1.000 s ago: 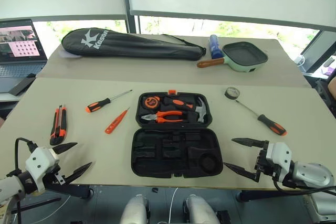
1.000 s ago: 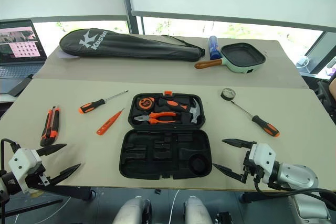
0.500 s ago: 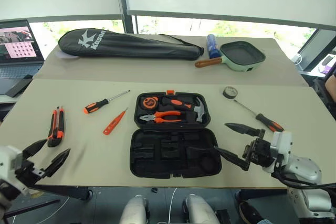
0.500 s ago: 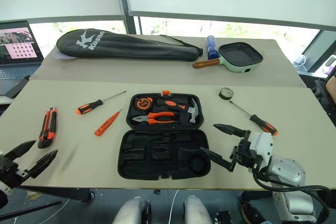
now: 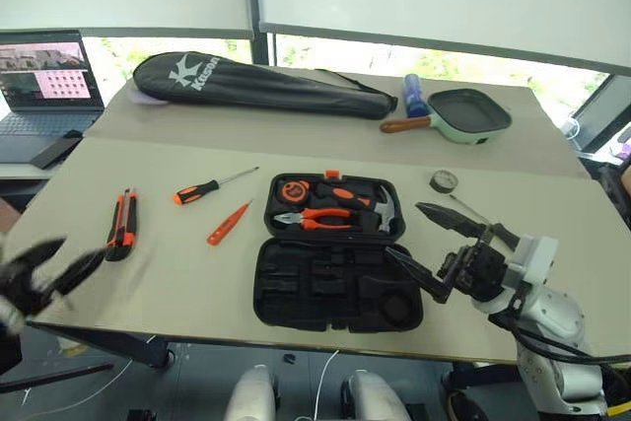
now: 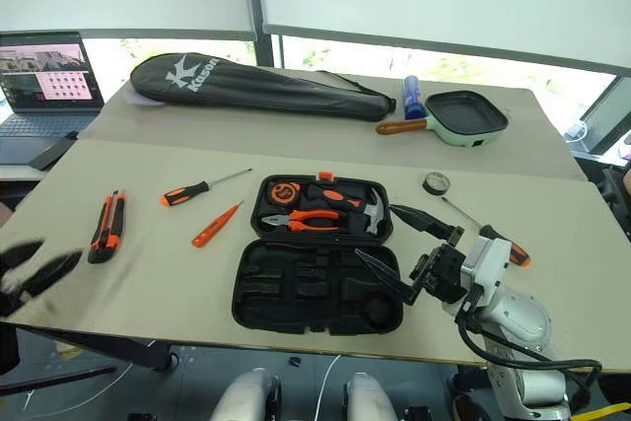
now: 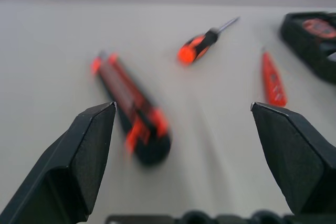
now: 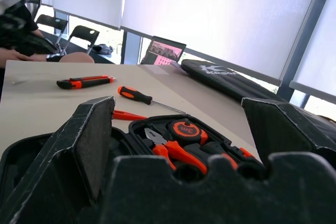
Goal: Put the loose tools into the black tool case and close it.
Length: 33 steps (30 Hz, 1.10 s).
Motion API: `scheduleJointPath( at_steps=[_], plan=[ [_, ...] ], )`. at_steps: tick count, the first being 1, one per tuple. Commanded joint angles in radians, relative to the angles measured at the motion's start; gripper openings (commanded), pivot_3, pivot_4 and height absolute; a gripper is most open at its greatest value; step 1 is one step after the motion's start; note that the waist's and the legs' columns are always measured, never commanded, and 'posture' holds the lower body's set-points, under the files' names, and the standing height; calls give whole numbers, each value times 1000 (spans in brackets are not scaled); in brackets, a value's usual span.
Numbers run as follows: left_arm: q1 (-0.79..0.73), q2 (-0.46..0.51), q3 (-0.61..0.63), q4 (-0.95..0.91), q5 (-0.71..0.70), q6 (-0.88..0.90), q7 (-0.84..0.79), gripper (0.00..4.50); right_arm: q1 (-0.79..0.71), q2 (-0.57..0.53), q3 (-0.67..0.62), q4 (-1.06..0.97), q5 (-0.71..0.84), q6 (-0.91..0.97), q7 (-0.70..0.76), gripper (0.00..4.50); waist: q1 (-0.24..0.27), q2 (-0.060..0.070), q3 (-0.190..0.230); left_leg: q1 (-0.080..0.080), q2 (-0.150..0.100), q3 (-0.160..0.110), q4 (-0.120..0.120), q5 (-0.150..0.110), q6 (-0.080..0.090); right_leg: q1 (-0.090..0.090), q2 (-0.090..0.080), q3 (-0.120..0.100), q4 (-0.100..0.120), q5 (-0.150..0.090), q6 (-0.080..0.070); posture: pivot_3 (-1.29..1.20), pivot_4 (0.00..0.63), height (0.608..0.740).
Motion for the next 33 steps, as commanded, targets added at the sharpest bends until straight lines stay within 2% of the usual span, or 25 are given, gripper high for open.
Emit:
scheduleJointPath(
  at_steps=[1, 5, 8, 13, 16, 18, 24, 29, 31, 33],
  plan=[
    [-288, 63, -286, 181, 181, -7, -59, 4423, -27, -23, -4, 2, -12, 11, 1, 4500, -1, 1, 1, 0, -1, 0, 0, 0, 1, 0, 1, 0, 0, 1, 2, 0, 150, 740],
    [-620, 14, -510, 506, 377, -91, -108, 4423, -48, -19, -6, 21, -25, 10, -15, 4500, -18, 2, 1, -4, 0, 0, 0, 1, 1, -5, 5, 2, 2, 2, 2, 0, 150, 740],
    [-810, -51, -604, 756, 486, -202, -137, 4423, -38, -18, -10, 18, -36, 8, -28, 4500, -21, 1, 2, -6, 1, -1, -2, 0, 0, -7, 8, 3, 1, 1, 1, 0, 150, 740],
    [-981, -135, -685, 1018, 600, -314, -202, 4423, 7, -28, -41, -3, -28, 17, -45, 4500, -24, 1, 2, -12, 0, -2, -1, 0, 0, -10, 7, 2, 0, 0, 2, 0, 150, 740],
    [-1024, -159, -700, 1104, 642, -346, -211, 3780, 23, -28, -50, -12, -37, 9, -57, 4500, -23, 1, 2, -13, -1, -1, -1, 0, 0, -11, 6, 2, 0, 0, 3, 0, 150, 740],
    [-1041, -162, -700, 1139, 659, -367, -222, 2982, 42, -25, -52, -27, -42, 5, -68, 4500, -22, 1, 2, -13, -1, -2, -1, 0, 0, -11, 6, 1, 1, 0, 3, 0, 150, 740],
    [-1043, -111, -659, 1129, 645, -462, -367, 904, 91, -37, -90, -57, -43, 5, -84, 4500, -23, 0, 2, -13, -1, -2, -1, 0, 0, -10, 6, 1, 1, 0, 3, 0, 150, 740],
    [-1039, -105, -606, 974, 554, -528, -567, 907, 104, -77, -151, -42, -13, 18, -56, 4500, -18, 0, 2, -13, -1, -2, 0, 0, 0, -10, 6, 1, 1, 0, 3, 0, 150, 740],
    [-968, -111, -635, 711, 490, -437, -673, 907, 154, -141, -204, -32, 10, 24, 24, 4500, -11, 0, 3, -13, -1, -2, 0, 0, 0, -9, 5, 1, 1, 0, 3, 0, 150, 740],
    [-908, -113, -665, 507, 455, -329, -708, 907, 189, -190, -242, -22, 32, 32, 76, 4500, -5, 1, 3, -13, -1, -2, 1, 0, 1, -8, 4, 1, 1, 0, 4, 0, 150, 740]
  ],
)
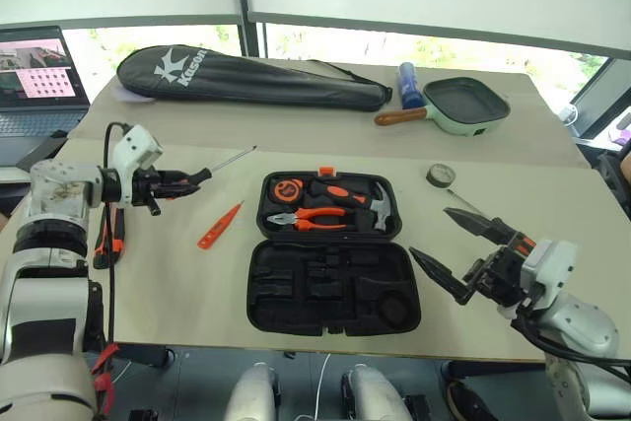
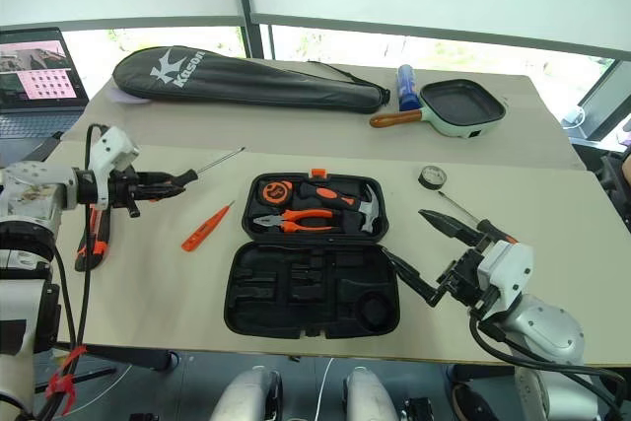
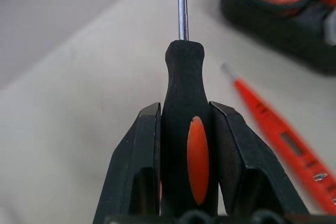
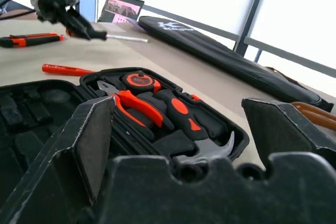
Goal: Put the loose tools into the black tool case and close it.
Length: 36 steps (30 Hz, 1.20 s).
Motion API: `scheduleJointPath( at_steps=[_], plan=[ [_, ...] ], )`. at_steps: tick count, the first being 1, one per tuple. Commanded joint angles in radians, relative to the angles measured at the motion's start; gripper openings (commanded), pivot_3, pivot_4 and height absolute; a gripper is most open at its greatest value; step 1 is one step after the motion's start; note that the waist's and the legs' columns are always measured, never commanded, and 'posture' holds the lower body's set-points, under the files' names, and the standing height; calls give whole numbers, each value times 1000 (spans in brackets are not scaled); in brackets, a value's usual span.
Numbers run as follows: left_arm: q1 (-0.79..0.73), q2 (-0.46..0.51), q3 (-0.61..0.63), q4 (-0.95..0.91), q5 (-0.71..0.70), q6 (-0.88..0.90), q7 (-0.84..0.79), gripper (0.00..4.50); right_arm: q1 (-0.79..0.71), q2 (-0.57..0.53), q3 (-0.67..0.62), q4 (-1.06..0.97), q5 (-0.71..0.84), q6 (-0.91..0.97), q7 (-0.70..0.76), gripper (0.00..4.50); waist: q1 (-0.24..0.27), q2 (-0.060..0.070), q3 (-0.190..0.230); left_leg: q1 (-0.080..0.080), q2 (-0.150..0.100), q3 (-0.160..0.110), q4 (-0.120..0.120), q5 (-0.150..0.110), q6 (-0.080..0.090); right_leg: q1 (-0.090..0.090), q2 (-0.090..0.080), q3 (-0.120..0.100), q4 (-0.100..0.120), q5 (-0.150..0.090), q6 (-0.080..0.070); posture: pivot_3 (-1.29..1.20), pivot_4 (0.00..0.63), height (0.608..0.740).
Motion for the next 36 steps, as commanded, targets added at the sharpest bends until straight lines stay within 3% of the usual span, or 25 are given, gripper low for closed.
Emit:
scheduleJointPath(
  at_steps=[1, 6, 9, 17, 27, 30, 32, 36],
  plan=[
    [104, -5, -61, -441, -95, 206, -90, 907, 63, -94, -114, 2, 61, 27, 109, 4500, 5, 0, 0, 0, 0, 0, 0, 0, 0, 1, -1, 0, 0, 0, 1, 0, 150, 740],
    [209, -58, -178, -839, -101, 462, 9, 907, 105, -158, -162, 25, 87, 51, 189, 4500, 4, 1, 0, 2, 0, -1, 4, 0, 1, 3, 1, 0, 1, 0, 1, 0, 150, 740],
    [227, -103, -270, -965, -38, 549, 95, 907, 114, -158, -155, 24, 88, 63, 201, 4500, 4, 1, 0, 2, 1, -3, 6, 0, 1, 4, 2, 1, 2, 0, 1, 0, 150, 740],
    [223, -136, -381, -980, 70, 577, 212, 907, 110, -115, -110, -8, 83, 79, 180, 4500, 0, 2, 0, 2, 0, -5, 8, 0, 1, 4, 3, 2, 2, 0, 1, 0, 150, 740],
    [216, -109, -454, -944, 180, 503, 240, 907, 124, -89, -94, -35, 78, 86, 165, 4500, 9, 2, 0, 1, 0, -5, 10, 0, 1, 5, 3, 2, 2, 1, 2, 0, 150, 740],
    [221, -147, -429, -939, 149, 511, 262, 907, 119, -81, -89, -39, 76, 90, 154, 4500, 10, 2, 0, 1, 0, -4, 10, 0, 1, 5, 3, 2, 2, 1, 2, 0, 150, 740],
    [225, -187, -395, -944, 111, 497, 278, 1911, 118, -78, -84, -42, 76, 93, 149, 4500, 14, 3, 0, 1, 0, -5, 11, 0, 1, 6, 3, 1, 2, 1, 2, 0, 150, 740],
    [235, -277, -290, -943, 18, 430, 315, 3208, 121, -77, -75, -45, 79, 97, 144, 4500, 19, 3, 0, -1, 0, -5, 14, -1, 1, 6, 2, 1, 2, 1, 3, 0, 150, 740]
  ],
)
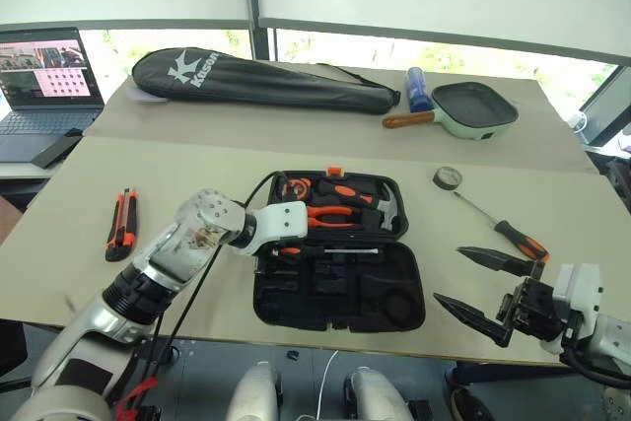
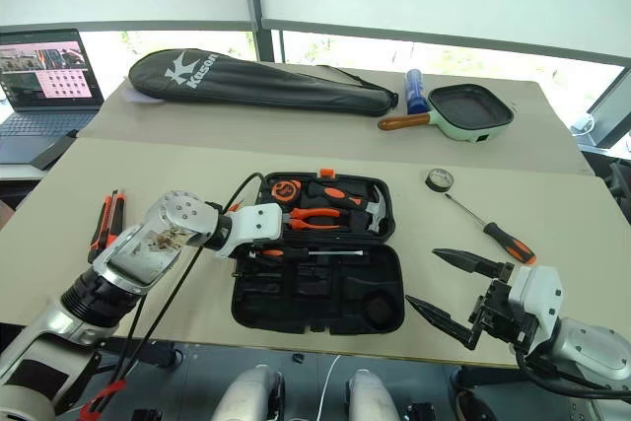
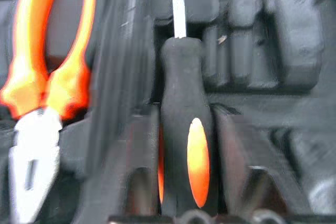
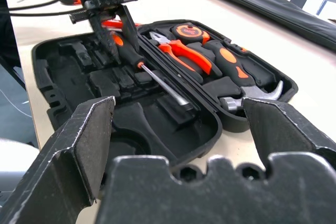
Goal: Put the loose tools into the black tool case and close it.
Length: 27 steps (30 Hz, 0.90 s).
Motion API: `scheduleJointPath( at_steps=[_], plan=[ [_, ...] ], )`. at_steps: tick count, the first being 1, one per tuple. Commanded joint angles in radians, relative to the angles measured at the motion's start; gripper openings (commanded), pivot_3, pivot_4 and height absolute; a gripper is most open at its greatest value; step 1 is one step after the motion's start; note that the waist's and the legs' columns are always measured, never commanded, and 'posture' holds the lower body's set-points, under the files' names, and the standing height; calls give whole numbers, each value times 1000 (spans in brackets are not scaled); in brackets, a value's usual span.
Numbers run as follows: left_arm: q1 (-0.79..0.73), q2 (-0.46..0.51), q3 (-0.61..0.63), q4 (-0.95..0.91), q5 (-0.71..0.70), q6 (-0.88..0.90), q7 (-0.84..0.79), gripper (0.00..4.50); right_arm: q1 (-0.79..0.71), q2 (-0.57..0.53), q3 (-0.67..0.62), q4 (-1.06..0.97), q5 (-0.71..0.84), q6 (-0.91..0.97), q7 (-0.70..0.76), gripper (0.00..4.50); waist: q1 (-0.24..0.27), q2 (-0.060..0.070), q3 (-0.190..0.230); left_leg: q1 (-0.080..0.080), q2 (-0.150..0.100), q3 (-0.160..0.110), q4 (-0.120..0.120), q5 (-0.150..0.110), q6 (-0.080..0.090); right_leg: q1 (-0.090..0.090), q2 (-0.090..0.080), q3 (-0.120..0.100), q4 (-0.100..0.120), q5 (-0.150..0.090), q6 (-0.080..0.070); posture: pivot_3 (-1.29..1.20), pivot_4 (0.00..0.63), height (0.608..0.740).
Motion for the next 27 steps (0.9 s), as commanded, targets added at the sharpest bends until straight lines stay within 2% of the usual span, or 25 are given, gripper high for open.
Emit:
scheduleJointPath(
  at_steps=[1, 6, 10, 14, 16, 24, 27],
  plan=[
    [-10, -69, 134, -13, -98, -59, 55, 3208, 1, 4, -3, -34, 9, 9, -6, 4500, 0, 0, 0, 0, 0, 0, 1, 0, 0, 0, 0, 0, 0, 0, 0, 0, 150, 740],
    [41, -74, 186, 6, -155, -89, 42, 3208, 4, -1, -12, -20, 14, 13, -3, 4500, -15, 3, -1, 1, 0, -1, -1, 0, 0, 0, 1, 0, 0, 0, 0, 0, 150, 740],
    [77, -84, 185, 44, -168, -116, 38, 2174, -2, 4, -7, -15, 11, 13, -10, 4500, -14, 3, -2, 1, 0, -1, 0, 0, 1, 0, 1, 1, 0, 0, 0, 0, 150, 740],
    [120, -96, 159, 94, -141, -145, 51, 536, -5, 13, 2, -16, 6, 12, -18, 4500, -9, 3, -2, 1, 0, -1, 0, 0, 1, 0, 0, 1, 0, 0, 0, 0, 150, 740],
    [128, -105, 144, 117, -118, -138, 74, 19, -3, 15, 3, -19, 5, 12, -20, 4500, -7, 3, -2, 1, 0, 0, 0, 0, 1, 0, 0, 1, 0, 0, 0, 0, 150, 740],
    [112, -115, 39, 181, -32, -152, 66, 19, 10, 28, 5, -29, 0, 16, -35, 4500, -4, 4, -2, 5, -1, -1, 0, -1, 1, 7, 0, 0, -2, 0, 1, 0, 150, 740],
    [98, -143, 70, 194, -58, -148, 86, 19, 20, 33, -3, -28, -1, 13, -46, 4500, -3, 6, -4, 11, -1, 0, 0, -1, 2, 13, -1, 0, -3, 0, 1, 0, 150, 740]
  ],
)
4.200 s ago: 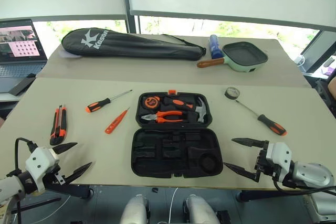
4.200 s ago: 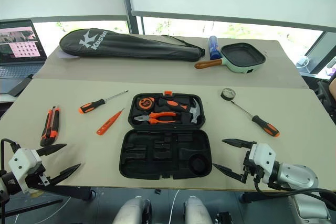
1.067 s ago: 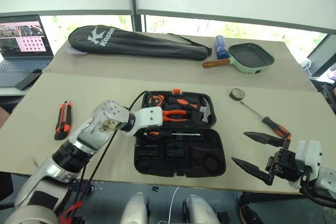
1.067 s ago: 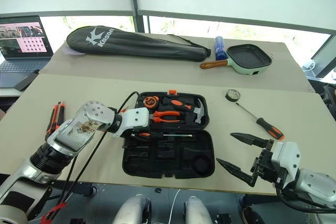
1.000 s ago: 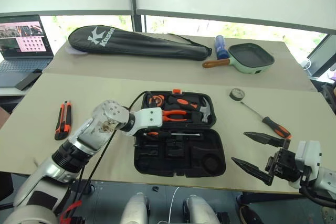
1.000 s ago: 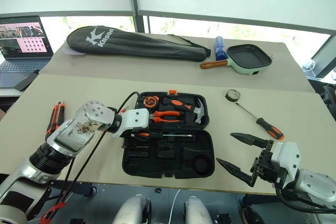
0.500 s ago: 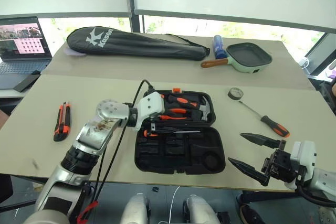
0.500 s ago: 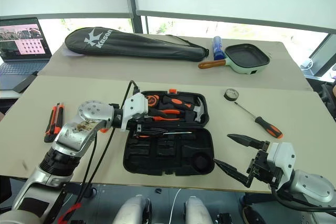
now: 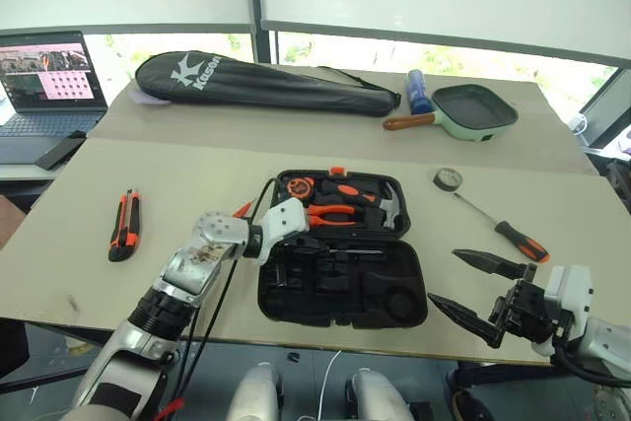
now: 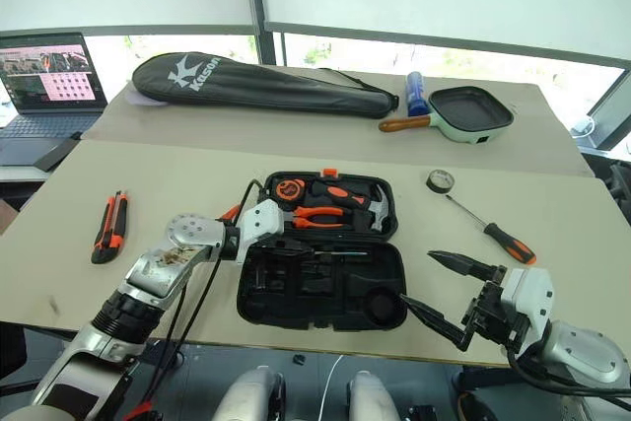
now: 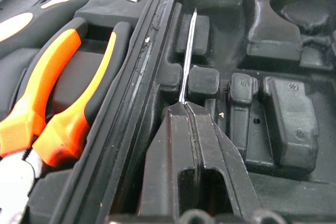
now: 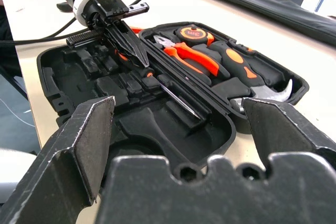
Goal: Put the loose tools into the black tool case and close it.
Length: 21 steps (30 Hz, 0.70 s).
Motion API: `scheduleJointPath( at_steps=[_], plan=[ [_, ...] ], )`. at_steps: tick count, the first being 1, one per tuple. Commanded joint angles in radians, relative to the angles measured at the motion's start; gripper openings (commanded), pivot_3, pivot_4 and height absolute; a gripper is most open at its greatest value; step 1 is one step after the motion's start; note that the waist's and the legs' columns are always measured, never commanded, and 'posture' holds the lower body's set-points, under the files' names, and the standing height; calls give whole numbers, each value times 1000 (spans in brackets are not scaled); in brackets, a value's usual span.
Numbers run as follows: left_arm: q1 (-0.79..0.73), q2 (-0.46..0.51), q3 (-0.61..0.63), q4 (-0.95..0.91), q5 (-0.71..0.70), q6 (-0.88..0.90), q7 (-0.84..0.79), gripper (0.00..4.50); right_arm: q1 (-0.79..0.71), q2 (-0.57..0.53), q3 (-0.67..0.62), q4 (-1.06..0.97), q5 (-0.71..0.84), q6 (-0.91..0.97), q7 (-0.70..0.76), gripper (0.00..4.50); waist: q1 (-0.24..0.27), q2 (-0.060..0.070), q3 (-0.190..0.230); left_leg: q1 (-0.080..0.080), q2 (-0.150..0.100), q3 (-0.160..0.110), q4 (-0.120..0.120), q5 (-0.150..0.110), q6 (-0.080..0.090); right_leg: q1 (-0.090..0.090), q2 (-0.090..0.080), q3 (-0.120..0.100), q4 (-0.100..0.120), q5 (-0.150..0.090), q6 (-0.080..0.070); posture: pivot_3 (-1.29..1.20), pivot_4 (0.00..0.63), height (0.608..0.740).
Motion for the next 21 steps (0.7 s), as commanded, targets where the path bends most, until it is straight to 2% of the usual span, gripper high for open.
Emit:
scheduleJointPath(
  at_steps=[1, 2, 5, 7, 9, 10, 11, 13, 15, 21],
  plan=[
    [2, -44, 37, 29, -44, -9, 17, 19, 22, 15, -39, -22, 6, -2, -24, 4500, 1, 1, -1, 0, 0, 0, 0, 0, 0, 0, 0, 0, 0, 0, 0, 0, 150, 740],
    [6, -51, 83, 14, -93, -17, 5, 19, 36, 21, -60, -18, 11, -5, -31, 4500, 2, 1, -1, 0, -1, 0, 0, 0, 0, 0, -1, 0, 0, 0, 0, 0, 150, 740],
    [37, -53, 212, -34, -218, -67, -36, 776, 78, 33, -122, 13, 3, -37, -32, 4500, -5, 1, -1, -3, 0, 0, 0, 0, 0, -2, -1, 0, 0, 0, 0, 0, 150, 740],
    [72, -27, 313, -73, -310, -65, -57, 1511, 103, 53, -181, 59, -9, -76, -37, 4500, -9, 1, -1, -3, 0, -1, -1, 0, 1, -3, -1, 0, 0, 0, 0, 0, 150, 740],
    [131, 43, 358, -106, -296, -118, -82, 2247, 121, 76, -235, 121, -21, -122, -42, 4500, -17, 2, -1, -2, 1, -1, -1, 0, 1, -3, 0, 0, 0, 0, -1, 0, 150, 740],
    [159, 45, 391, -126, -337, -144, -109, 2541, 125, 88, -254, 153, -33, -150, -47, 4500, -22, 3, -1, -1, 1, -1, -2, -1, 1, -3, 0, 0, 0, -1, -1, 0, 150, 740],
    [189, 32, 438, -148, -385, -195, -123, 3022, 128, 100, -271, 189, -44, -177, -51, 4500, -23, 5, -2, 0, 1, -1, -4, -1, 1, -2, 0, 1, 0, -1, -1, 0, 150, 740],
    [282, 71, 531, -200, -501, -146, -167, 3765, 136, 129, -311, 285, -84, -251, -70, 4500, -25, 5, -3, 1, 1, -1, -5, -1, 1, -2, -2, 1, 0, -1, -1, 0, 150, 740],
    [374, 125, 587, -210, -529, -127, -199, 4396, 151, 149, -339, 360, -101, -292, -79, 4500, -29, 6, -3, 1, 2, -1, -5, -1, 1, -2, -2, 1, -1, -1, -1, 0, 150, 740],
    [517, 197, 693, -213, -592, -155, -272, 4396, 156, 143, -366, 443, -88, -295, -95, 4500, -27, 8, -2, 3, 3, -1, -6, -1, 1, -1, -4, 2, -1, -6, -6, 0, 150, 740]
  ],
)
